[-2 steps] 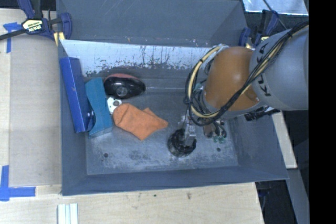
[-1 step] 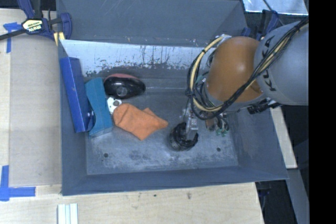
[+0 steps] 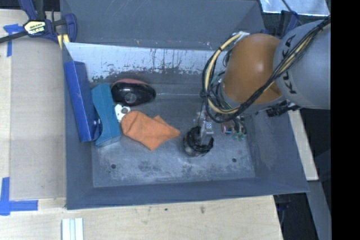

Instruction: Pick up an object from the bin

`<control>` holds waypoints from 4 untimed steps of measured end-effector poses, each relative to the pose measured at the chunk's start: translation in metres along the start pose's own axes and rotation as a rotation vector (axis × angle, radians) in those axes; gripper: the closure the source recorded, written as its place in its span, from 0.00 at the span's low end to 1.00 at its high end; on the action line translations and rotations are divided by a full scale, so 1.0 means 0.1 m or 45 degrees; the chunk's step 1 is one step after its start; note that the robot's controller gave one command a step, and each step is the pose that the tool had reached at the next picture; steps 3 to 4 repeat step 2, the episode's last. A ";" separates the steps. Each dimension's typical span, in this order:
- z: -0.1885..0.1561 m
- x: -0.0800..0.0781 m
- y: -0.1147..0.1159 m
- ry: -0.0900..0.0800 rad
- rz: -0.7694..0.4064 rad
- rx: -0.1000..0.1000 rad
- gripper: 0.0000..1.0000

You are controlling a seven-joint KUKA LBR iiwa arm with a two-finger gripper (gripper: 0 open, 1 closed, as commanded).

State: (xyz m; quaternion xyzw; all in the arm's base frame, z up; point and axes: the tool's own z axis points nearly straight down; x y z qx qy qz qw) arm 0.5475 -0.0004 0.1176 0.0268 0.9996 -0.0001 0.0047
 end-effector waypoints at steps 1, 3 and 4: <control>0.38 -0.26 -0.20 0.012 -0.011 -0.002 1.00; 0.28 -0.14 -0.13 0.002 -0.012 0.001 1.00; 0.28 -0.14 -0.13 0.002 -0.012 0.001 1.00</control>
Offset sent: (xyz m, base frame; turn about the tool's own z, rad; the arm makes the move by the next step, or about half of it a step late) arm -0.0094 -0.0028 -0.0476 -0.0074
